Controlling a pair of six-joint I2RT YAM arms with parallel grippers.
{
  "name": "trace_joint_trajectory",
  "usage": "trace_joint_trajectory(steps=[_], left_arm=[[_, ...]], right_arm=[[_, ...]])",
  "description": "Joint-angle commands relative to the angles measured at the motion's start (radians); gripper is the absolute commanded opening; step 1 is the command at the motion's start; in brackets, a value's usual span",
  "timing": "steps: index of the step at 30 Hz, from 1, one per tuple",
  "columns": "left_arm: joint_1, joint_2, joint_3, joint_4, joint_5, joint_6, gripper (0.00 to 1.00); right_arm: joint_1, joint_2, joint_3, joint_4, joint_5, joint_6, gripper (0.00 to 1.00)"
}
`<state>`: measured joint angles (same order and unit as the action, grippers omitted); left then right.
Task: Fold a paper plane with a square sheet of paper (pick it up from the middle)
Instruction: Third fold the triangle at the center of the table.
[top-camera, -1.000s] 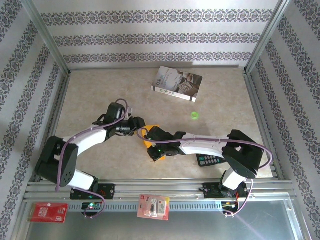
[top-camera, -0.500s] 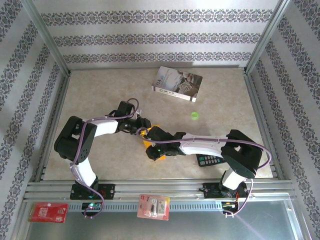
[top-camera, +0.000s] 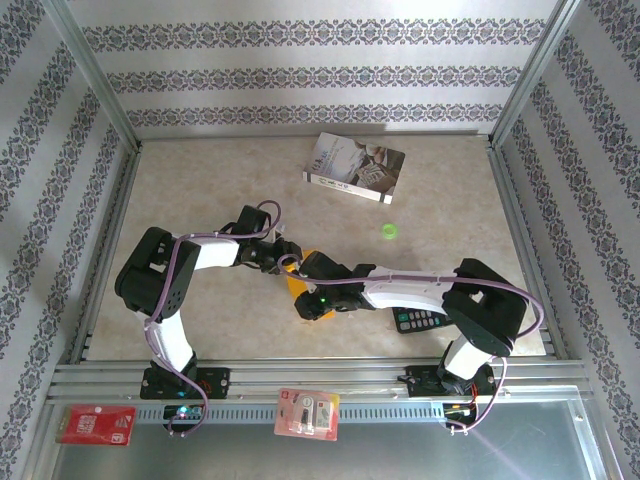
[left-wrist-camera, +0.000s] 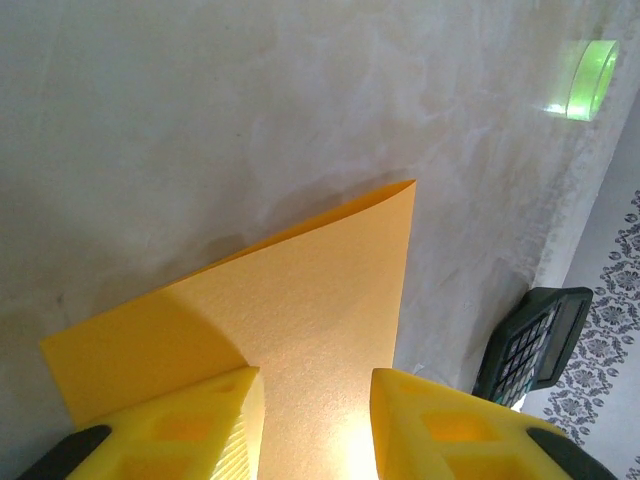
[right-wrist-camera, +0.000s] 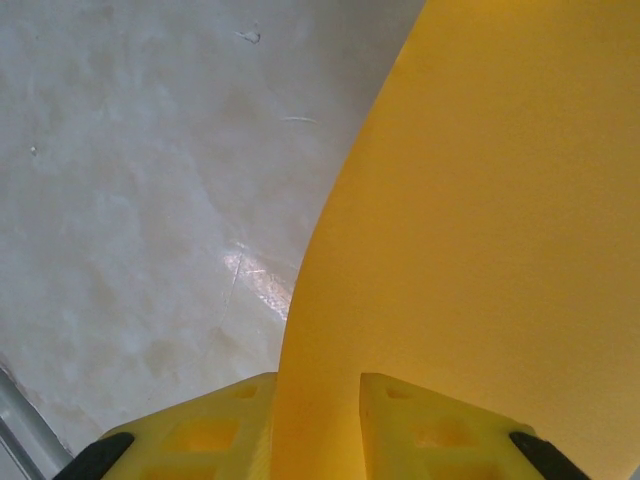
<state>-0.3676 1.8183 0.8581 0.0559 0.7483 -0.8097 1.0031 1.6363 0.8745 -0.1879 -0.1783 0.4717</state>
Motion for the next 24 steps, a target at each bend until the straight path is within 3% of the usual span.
trace_joint_trajectory(steps=[1, 8, 17, 24], left_arm=[[-0.011, 0.021, 0.015, -0.029, 0.003, 0.032, 0.32], [-0.01, 0.028, 0.018, -0.038, 0.002, 0.04, 0.32], [-0.01, 0.037, 0.022, -0.046, 0.005, 0.053, 0.3], [-0.012, 0.064, 0.049, -0.09, 0.008, 0.102, 0.3]], right_arm=[[-0.012, -0.034, -0.011, 0.011, -0.015, -0.018, 0.27], [-0.022, -0.038, -0.006, 0.011, -0.028, -0.027, 0.26], [-0.045, -0.025, -0.002, 0.021, -0.045, -0.026, 0.06], [-0.1, -0.009, 0.007, 0.035, -0.11, -0.027, 0.04]])
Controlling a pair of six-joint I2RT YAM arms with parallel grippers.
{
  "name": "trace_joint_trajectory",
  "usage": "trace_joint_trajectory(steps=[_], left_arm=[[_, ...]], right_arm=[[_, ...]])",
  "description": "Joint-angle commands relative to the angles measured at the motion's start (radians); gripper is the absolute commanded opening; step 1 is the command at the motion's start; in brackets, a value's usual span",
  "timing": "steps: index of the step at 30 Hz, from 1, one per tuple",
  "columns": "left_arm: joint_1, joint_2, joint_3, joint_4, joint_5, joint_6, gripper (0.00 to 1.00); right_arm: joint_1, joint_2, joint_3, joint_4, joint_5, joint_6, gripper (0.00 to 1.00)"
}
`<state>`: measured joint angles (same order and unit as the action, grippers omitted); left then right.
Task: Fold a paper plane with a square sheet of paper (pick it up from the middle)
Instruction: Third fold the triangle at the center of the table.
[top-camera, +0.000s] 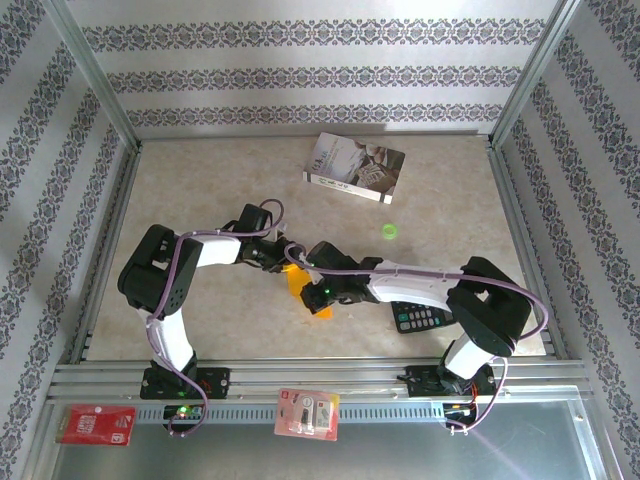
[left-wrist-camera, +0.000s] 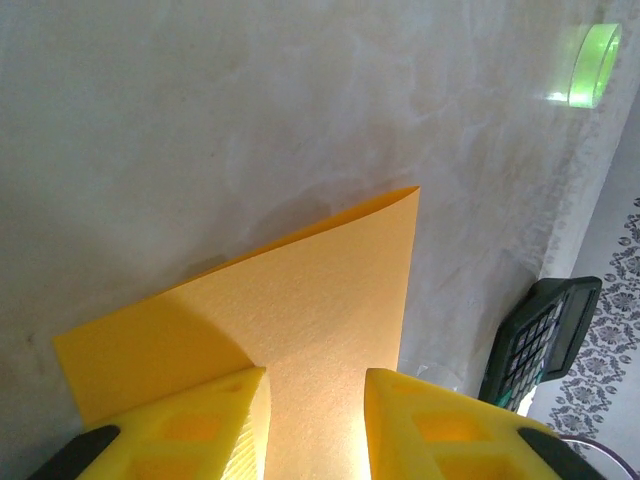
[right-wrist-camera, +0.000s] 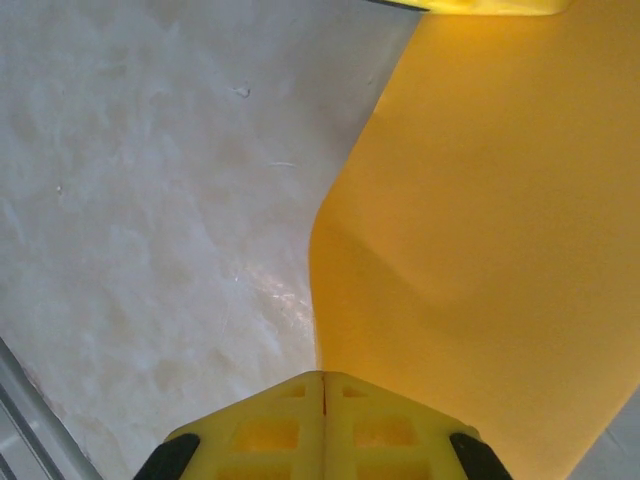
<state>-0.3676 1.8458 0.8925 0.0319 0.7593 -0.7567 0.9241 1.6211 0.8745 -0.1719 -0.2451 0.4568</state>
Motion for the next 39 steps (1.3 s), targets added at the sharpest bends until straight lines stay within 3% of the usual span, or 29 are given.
trace_joint_trajectory(steps=[1, 14, 39], left_arm=[[-0.011, 0.039, 0.017, -0.062, -0.002, 0.049, 0.3], [-0.019, 0.058, 0.023, -0.074, -0.005, 0.068, 0.3], [-0.022, 0.058, 0.033, -0.1, -0.017, 0.084, 0.3]], right_arm=[[-0.026, 0.009, 0.01, 0.021, -0.052, -0.013, 0.04], [-0.139, 0.06, 0.015, 0.045, -0.18, -0.025, 0.04], [-0.204, 0.117, 0.031, 0.037, -0.171, -0.069, 0.02]])
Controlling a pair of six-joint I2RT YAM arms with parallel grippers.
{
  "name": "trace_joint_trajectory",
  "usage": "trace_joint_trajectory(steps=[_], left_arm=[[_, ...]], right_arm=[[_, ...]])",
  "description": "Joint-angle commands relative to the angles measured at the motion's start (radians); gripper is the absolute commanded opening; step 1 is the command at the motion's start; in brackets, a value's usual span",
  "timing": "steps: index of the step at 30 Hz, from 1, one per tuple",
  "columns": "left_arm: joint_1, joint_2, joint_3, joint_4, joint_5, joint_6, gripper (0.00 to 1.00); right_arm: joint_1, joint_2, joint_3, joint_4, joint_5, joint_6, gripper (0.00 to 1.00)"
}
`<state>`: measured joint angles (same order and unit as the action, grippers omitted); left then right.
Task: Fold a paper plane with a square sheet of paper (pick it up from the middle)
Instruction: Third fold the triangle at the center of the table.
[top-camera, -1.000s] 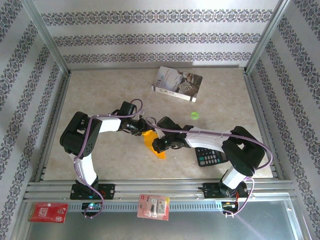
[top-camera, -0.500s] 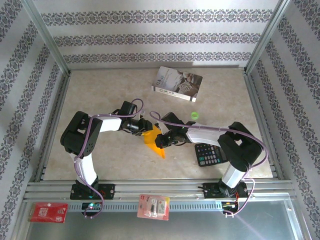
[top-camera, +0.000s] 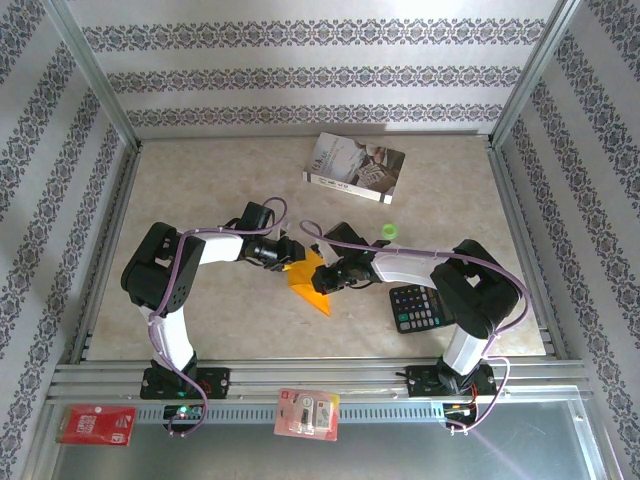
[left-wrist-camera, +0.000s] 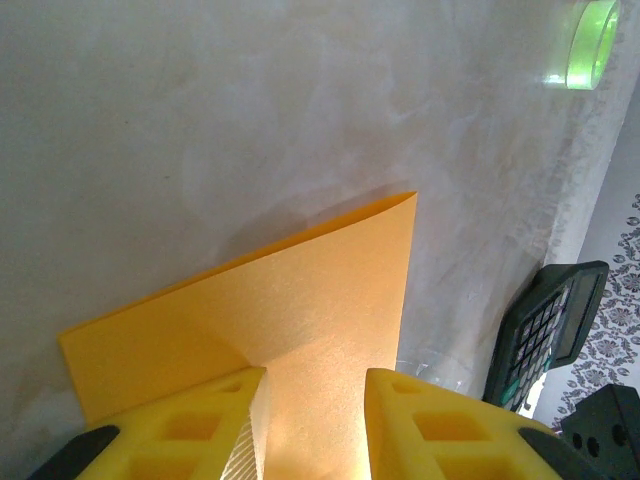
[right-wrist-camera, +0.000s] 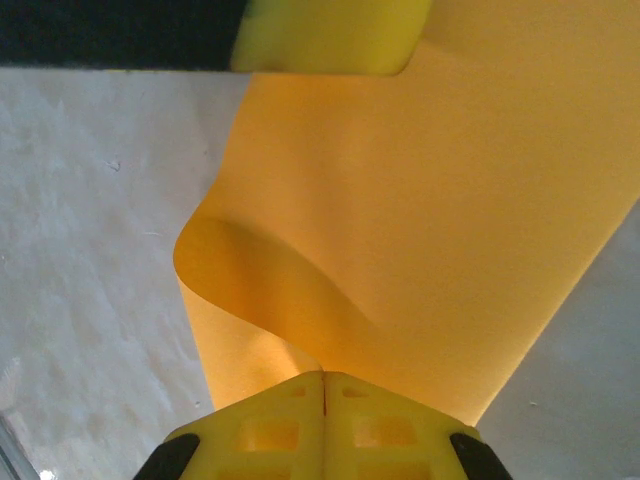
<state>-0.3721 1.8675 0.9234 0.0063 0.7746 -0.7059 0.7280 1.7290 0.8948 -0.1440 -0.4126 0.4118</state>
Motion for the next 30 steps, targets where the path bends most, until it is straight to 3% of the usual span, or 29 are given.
trace_joint_trajectory(steps=[1, 30], left_arm=[[-0.016, 0.036, 0.003, -0.074, -0.034, 0.034, 0.3], [-0.016, 0.036, 0.005, -0.089, -0.037, 0.041, 0.3]], right_arm=[[-0.008, 0.007, 0.008, 0.011, -0.002, -0.025, 0.02], [-0.022, -0.005, -0.008, -0.01, 0.026, -0.061, 0.02]])
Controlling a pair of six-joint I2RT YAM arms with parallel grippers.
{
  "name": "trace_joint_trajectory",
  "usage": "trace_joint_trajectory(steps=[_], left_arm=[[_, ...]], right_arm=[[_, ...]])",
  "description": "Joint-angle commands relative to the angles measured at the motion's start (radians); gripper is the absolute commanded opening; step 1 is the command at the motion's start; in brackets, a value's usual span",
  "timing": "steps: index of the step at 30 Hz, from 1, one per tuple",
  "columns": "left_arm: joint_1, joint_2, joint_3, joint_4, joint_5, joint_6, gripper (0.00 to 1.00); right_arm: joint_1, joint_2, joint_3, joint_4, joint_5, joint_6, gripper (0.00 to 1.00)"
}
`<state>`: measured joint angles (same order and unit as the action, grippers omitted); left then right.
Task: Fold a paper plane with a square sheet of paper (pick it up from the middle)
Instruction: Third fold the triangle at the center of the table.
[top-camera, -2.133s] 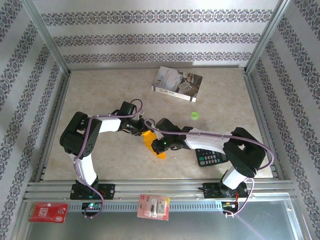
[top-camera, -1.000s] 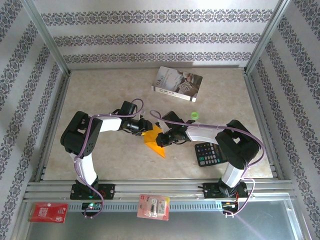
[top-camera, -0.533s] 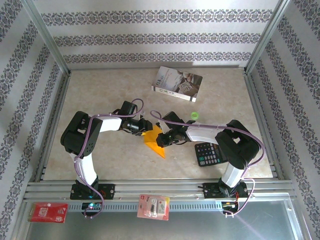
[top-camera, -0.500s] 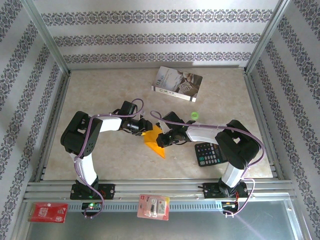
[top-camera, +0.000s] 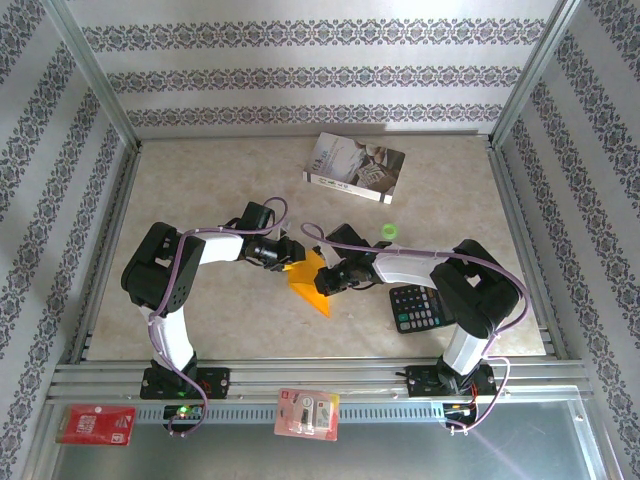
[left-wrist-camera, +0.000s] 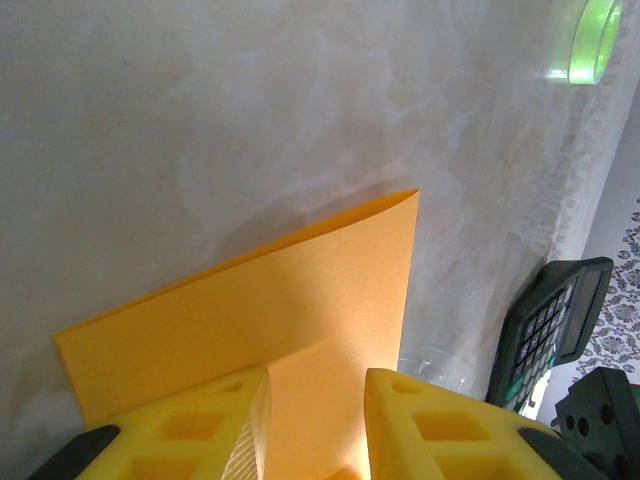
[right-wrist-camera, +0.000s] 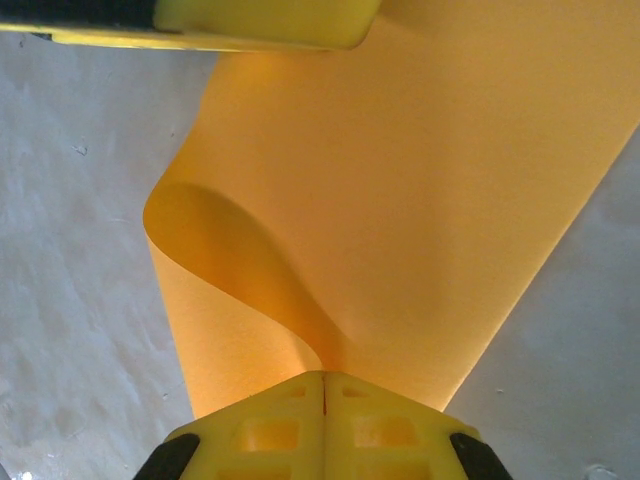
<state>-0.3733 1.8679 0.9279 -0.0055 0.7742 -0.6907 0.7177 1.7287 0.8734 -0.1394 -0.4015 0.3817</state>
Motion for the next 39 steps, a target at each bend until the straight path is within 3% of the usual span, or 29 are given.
trace_joint_trajectory(steps=[1, 39], left_arm=[[-0.015, 0.036, 0.0, -0.077, -0.038, 0.025, 0.3], [-0.016, 0.042, 0.002, -0.074, -0.033, 0.023, 0.3]], right_arm=[[-0.012, -0.003, 0.015, -0.018, 0.017, -0.033, 0.02], [-0.01, 0.03, 0.011, -0.025, 0.003, -0.04, 0.02]])
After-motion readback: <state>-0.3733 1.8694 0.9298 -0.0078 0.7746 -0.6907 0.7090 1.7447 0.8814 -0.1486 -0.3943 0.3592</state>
